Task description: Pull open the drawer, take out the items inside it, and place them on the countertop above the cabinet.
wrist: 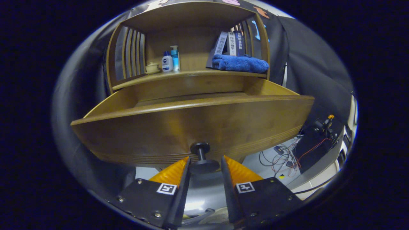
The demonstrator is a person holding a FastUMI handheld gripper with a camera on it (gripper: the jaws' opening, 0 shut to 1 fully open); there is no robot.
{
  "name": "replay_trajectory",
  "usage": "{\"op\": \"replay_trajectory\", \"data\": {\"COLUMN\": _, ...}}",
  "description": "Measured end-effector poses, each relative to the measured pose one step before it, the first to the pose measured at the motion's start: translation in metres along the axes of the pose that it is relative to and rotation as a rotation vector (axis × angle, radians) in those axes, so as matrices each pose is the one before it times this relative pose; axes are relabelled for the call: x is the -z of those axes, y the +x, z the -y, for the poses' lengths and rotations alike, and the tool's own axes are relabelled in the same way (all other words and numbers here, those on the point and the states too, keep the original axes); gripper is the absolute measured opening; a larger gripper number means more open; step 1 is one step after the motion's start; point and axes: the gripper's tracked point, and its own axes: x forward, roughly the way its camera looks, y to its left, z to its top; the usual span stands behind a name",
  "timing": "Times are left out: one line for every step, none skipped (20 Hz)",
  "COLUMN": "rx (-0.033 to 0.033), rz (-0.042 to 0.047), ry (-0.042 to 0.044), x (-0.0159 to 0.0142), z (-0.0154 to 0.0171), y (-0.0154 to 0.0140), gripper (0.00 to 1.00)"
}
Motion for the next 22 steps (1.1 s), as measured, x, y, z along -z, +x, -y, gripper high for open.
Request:
{"op": "replay_trajectory", "data": {"rx": -0.01015, "rz": 0.00896, "ry": 0.01428, "x": -0.00122, "z": -0.00306, "y": -0.00228, "gripper": 0.54}}
{"op": "replay_trajectory", "data": {"rx": -0.01086, "rz": 0.0127, "ry": 0.01474, "x": -0.00388, "z": -0.00327, "y": -0.00322, "gripper": 0.57}}
{"op": "replay_trajectory", "data": {"rx": 0.004, "rz": 0.02436, "ry": 0.01065, "x": -0.00488, "z": -0.00129, "y": -0.00694, "gripper": 0.6}}
{"op": "replay_trajectory", "data": {"rx": 0.0072, "rz": 0.02252, "ry": 0.00477, "x": -0.0061, "z": 0.00059, "y": -0.00471, "gripper": 0.64}}
{"op": "replay_trajectory", "data": {"rx": 0.00932, "rz": 0.01902, "ry": 0.00182, "x": -0.0044, "z": 0.00009, "y": -0.00408, "gripper": 0.67}}
{"op": "replay_trajectory", "data": {"rx": 0.01162, "rz": 0.01027, "ry": 0.00133, "x": -0.00614, "z": 0.0004, "y": -0.00482, "gripper": 0.67}}
{"op": "replay_trajectory", "data": {"rx": 0.01082, "rz": 0.01054, "ry": 0.00068, "x": -0.00542, "z": -0.00041, "y": -0.00522, "gripper": 0.67}}
{"op": "replay_trajectory", "data": {"rx": 0.00787, "rz": 0.01655, "ry": -0.00141, "x": -0.00943, "z": -0.00054, "y": -0.00447, "gripper": 0.67}}
{"op": "replay_trajectory", "data": {"rx": 0.01652, "rz": 0.02362, "ry": -0.00096, "x": -0.01128, "z": 0.00045, "y": -0.00344, "gripper": 0.67}}
{"op": "replay_trajectory", "data": {"rx": 0.01073, "rz": 0.02791, "ry": 0.00328, "x": -0.01512, "z": 0.00082, "y": -0.00322, "gripper": 0.67}}
{"op": "replay_trajectory", "data": {"rx": 0.00589, "rz": 0.02197, "ry": 0.00855, "x": -0.01379, "z": -0.00225, "y": -0.00093, "gripper": 0.67}}
{"op": "replay_trajectory", "data": {"rx": 0.00204, "rz": 0.02638, "ry": 0.00714, "x": -0.01337, "z": -0.00387, "y": 0.00109, "gripper": 0.67}}
{"op": "replay_trajectory", "data": {"rx": 0.00442, "rz": 0.02484, "ry": 0.00332, "x": -0.0147, "z": -0.00216, "y": 0.0036, "gripper": 0.67}}
{"op": "replay_trajectory", "data": {"rx": 0.01083, "rz": 0.02128, "ry": 0.00097, "x": -0.01373, "z": -0.00117, "y": 0.00334, "gripper": 0.67}}
{"op": "replay_trajectory", "data": {"rx": 0.0114, "rz": 0.01058, "ry": -0.0024, "x": -0.01022, "z": -0.00052, "y": 0.00388, "gripper": 0.67}}
{"op": "replay_trajectory", "data": {"rx": 0.02006, "rz": -0.01511, "ry": -0.01107, "x": -0.00594, "z": -0.00096, "y": 0.00626, "gripper": 0.67}}
{"op": "replay_trajectory", "data": {"rx": 0.02197, "rz": -0.03116, "ry": -0.01986, "x": 0.00143, "z": 0.0002, "y": 0.00518, "gripper": 0.67}}
{"op": "replay_trajectory", "data": {"rx": 0.01625, "rz": -0.03341, "ry": -0.02009, "x": 0.00111, "z": -0.00173, "y": 0.00617, "gripper": 0.67}}
{"op": "replay_trajectory", "data": {"rx": 0.01146, "rz": -0.02992, "ry": -0.01424, "x": -0.00081, "z": -0.00509, "y": 0.00843, "gripper": 0.67}}
{"op": "replay_trajectory", "data": {"rx": 0.00469, "rz": -0.02578, "ry": 0.00169, "x": -0.00061, "z": -0.005, "y": 0.00708, "gripper": 0.67}}
{"op": "replay_trajectory", "data": {"rx": 0.00252, "rz": -0.03158, "ry": 0.00764, "x": -0.00051, "z": -0.0063, "y": 0.00996, "gripper": 0.67}}
{"op": "replay_trajectory", "data": {"rx": 0.01148, "rz": -0.03627, "ry": 0.01739, "x": 0.00107, "z": -0.00314, "y": 0.00926, "gripper": 0.67}}
